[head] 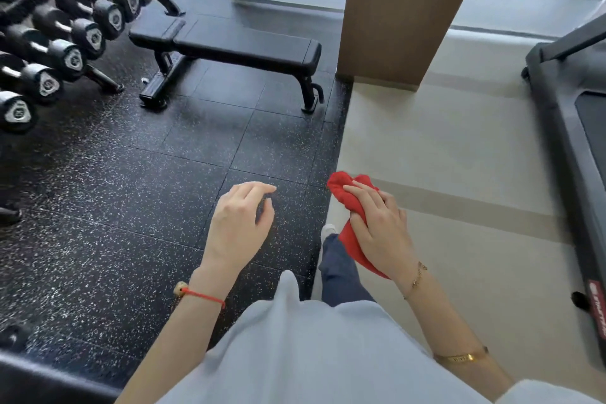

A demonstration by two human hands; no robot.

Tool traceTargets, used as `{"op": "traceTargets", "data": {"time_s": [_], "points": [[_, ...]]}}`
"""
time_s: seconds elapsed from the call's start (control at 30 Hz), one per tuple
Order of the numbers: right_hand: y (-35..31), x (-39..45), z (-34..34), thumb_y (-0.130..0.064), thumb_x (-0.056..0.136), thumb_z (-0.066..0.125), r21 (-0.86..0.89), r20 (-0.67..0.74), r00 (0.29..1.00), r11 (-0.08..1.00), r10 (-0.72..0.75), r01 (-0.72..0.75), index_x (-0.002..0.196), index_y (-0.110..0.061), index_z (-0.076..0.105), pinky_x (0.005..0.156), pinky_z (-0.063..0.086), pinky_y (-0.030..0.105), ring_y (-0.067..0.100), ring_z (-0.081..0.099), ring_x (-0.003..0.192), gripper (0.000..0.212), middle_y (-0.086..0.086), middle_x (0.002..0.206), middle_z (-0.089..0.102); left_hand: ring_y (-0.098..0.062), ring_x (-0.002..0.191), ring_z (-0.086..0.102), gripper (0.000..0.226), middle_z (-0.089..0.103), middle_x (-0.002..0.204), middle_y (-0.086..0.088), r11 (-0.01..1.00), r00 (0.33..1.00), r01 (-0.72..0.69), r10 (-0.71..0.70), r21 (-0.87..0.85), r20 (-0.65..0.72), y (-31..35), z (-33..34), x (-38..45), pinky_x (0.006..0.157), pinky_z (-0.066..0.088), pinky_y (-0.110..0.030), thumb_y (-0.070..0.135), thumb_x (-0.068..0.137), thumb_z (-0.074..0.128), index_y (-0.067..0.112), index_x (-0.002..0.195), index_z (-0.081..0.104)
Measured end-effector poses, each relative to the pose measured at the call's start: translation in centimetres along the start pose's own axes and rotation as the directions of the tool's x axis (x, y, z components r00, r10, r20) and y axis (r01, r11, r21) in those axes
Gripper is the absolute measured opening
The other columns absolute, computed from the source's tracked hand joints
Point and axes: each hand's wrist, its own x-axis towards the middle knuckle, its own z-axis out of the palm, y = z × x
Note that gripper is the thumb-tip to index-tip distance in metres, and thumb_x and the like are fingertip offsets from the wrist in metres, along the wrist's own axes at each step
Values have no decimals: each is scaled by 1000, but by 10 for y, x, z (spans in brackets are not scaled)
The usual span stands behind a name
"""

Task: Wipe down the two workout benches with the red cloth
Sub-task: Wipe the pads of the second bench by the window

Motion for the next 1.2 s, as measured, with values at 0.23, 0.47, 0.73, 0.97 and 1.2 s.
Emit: {"op": "traceTargets", "data": {"time_s": [0.23,0.47,0.73,0.97,1.2], "points": [[20,154,-17,-26,96,42,26,-21,999,998,-48,48,140,-36,41,106,26,41,20,33,131,45,-18,150,37,-19,106,61,21,68,113,1,1000,999,22,-22,11,-32,-18,27,134,97,46,-37,13,94,59,16,112,67],[21,313,-45,-29,96,40,-26,47,981,982,-187,189,140,-36,40,106,26,40,20,33,132,45,-17,151,36,-18,104,61,20,68,112,1,993,986,114,-113,-2,-125,-32,40,260,97,48,-38,12,94,59,15,112,67],[1,456,-38,-27,96,45,-27,148,956,965,-255,262,139,-36,42,109,29,43,20,36,131,45,-17,150,38,-19,107,61,21,68,113,1,974,961,228,-226,-5,-157,-73,44,379,97,47,-39,11,93,60,15,112,68],[-29,579,-4,-32,94,38,-5,154,963,975,-221,224,140,-36,42,108,31,45,21,37,129,46,-16,150,39,-20,109,61,22,68,115,0,974,966,225,-225,-11,-125,-147,44,498,100,46,-40,11,94,59,14,114,68],[-88,716,25,-37,91,34,14,87,988,992,-124,123,139,-36,43,106,29,43,21,37,129,49,-15,149,40,-19,110,61,23,68,115,1,990,988,143,-141,21,-66,-241,17,636,101,47,-42,15,95,58,15,116,67]]}}
